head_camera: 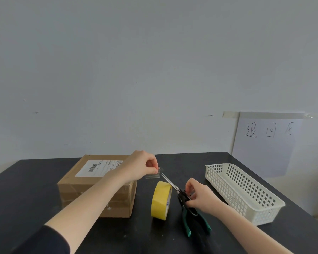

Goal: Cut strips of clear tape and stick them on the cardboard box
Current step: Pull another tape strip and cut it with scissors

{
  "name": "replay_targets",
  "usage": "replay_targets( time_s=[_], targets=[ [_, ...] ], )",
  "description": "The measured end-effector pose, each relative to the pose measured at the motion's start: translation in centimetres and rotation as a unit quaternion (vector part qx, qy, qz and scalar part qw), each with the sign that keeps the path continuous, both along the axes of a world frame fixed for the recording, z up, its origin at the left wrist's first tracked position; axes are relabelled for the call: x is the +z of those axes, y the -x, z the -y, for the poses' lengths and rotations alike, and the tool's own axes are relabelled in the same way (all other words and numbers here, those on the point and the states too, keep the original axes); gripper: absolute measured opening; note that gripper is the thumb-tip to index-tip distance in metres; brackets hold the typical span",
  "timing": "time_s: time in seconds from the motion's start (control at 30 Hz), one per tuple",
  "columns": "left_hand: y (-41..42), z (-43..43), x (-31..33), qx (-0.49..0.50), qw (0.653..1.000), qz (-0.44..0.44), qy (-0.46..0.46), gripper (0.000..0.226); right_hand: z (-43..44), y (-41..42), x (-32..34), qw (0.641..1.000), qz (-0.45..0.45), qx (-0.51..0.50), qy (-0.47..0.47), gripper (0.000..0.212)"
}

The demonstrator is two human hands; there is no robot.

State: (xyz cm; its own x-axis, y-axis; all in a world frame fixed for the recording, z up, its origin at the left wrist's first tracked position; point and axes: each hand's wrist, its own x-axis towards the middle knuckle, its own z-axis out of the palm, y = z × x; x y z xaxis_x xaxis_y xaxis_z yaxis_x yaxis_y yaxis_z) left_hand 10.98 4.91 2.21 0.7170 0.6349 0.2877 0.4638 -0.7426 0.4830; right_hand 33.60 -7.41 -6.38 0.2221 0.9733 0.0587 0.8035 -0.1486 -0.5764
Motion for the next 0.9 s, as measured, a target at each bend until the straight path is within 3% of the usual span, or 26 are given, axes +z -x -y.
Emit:
replay_targets(
  time_s=[0.4,0.9],
  targets=[
    [-0.3,0.1,-0.4,0.004,1.0,-0.001,-0.005,0.002,-0.3,-1.4,0.8,0.992,-0.075,-0.066,-0.077,0.03],
    [-1.0,0.5,-0.3,-0.002,1.0,0.0,-0.005,0.002,1.4,-1.9,0.5,0.972,0.105,-0.195,0.076,0.019]
  ],
)
